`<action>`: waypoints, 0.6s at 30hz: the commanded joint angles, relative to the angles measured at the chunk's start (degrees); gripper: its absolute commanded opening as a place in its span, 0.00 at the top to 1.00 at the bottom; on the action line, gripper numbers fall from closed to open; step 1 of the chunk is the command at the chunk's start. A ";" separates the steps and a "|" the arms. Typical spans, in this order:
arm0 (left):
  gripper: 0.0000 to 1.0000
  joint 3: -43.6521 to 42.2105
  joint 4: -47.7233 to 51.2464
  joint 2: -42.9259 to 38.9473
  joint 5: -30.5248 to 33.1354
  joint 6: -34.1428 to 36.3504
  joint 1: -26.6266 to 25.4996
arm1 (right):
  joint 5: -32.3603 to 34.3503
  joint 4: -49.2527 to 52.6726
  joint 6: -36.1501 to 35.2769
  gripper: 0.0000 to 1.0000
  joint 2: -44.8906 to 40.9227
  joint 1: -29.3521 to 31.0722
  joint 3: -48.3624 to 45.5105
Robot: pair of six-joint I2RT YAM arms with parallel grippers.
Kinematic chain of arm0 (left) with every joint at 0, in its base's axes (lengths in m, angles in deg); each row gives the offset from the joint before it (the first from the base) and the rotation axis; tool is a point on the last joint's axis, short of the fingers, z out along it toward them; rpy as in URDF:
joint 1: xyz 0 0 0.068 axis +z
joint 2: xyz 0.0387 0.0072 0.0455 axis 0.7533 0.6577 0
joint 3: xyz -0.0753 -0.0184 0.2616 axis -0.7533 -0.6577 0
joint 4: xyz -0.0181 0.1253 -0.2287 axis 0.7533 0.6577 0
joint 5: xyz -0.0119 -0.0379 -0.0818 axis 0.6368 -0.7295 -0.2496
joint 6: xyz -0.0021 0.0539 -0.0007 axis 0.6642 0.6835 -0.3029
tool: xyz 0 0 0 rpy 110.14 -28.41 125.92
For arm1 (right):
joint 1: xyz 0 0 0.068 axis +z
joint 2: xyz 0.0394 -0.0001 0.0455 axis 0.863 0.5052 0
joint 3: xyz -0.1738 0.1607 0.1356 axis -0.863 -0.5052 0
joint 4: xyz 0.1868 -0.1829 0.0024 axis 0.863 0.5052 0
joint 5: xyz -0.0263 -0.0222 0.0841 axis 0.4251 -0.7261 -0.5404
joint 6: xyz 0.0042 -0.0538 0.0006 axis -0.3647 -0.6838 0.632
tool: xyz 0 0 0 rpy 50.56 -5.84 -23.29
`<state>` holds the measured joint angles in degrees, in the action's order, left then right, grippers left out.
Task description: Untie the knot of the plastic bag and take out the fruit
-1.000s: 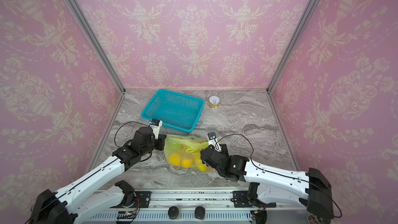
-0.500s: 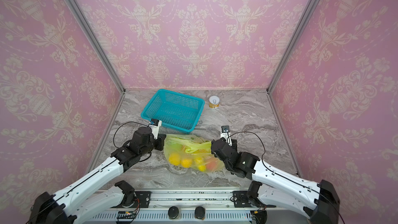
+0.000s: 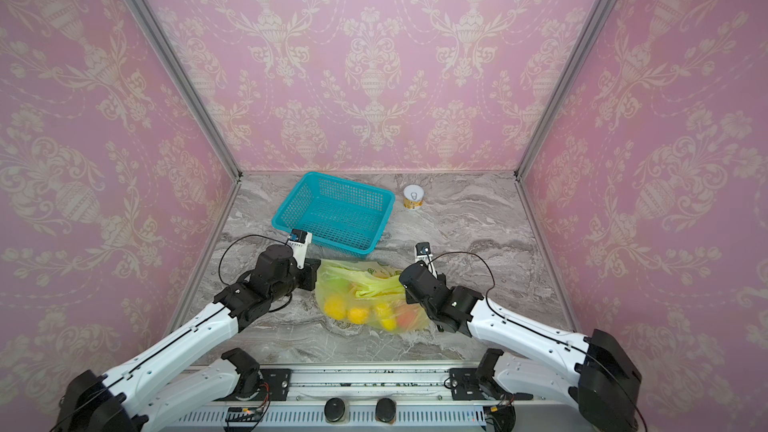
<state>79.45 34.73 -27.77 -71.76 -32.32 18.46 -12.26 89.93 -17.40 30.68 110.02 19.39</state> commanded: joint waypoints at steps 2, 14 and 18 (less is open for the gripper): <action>0.57 1.36 4.17 -2.57 -0.15 0.14 0.37 | -0.76 -0.29 0.36 1.00 -0.60 -0.70 0.55; 0.27 -0.81 7.18 -18.54 6.05 3.71 -8.07 | -2.51 -1.99 0.31 1.00 -3.20 -0.65 -0.61; 0.28 0.93 6.20 -14.25 8.44 5.87 -15.06 | -3.84 -3.53 0.34 1.00 -5.08 -0.63 -1.91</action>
<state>79.56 40.52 -44.97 -66.34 -29.55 6.77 -15.03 87.90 -17.23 27.14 109.54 18.80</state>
